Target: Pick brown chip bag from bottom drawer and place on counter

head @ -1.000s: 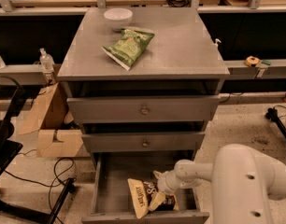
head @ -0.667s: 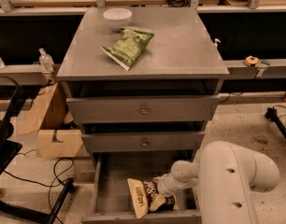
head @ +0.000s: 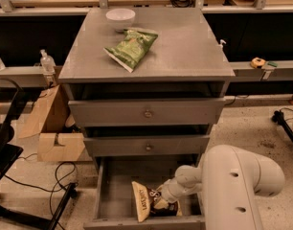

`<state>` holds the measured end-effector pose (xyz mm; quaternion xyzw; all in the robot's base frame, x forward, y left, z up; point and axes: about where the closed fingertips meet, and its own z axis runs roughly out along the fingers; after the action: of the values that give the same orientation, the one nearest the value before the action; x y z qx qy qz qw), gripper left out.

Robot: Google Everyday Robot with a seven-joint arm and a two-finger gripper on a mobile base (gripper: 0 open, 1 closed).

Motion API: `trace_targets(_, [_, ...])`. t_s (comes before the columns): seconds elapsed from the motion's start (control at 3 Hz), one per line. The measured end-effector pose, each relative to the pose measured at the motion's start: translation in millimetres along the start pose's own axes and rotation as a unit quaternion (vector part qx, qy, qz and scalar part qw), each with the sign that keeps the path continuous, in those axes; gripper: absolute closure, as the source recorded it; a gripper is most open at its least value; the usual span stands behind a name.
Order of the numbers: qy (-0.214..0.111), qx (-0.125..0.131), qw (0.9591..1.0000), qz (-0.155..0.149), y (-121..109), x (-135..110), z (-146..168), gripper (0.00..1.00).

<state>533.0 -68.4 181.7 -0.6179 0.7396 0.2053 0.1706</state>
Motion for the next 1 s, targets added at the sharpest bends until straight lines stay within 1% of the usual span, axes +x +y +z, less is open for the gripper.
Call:
trace_targets(0.33, [-0.001,-0.002,1.0000,0.000,2.0,-0.7,2.2,0.95])
trace_targets(0.67, [-0.001,-0.003,1.0000,-0.001,2.5,-1.5,2.8,1.00])
trace_targets(1.0, [0.001,-0.007,0.9997,-0.023,-2.1,-53.4,-31.1,1.00])
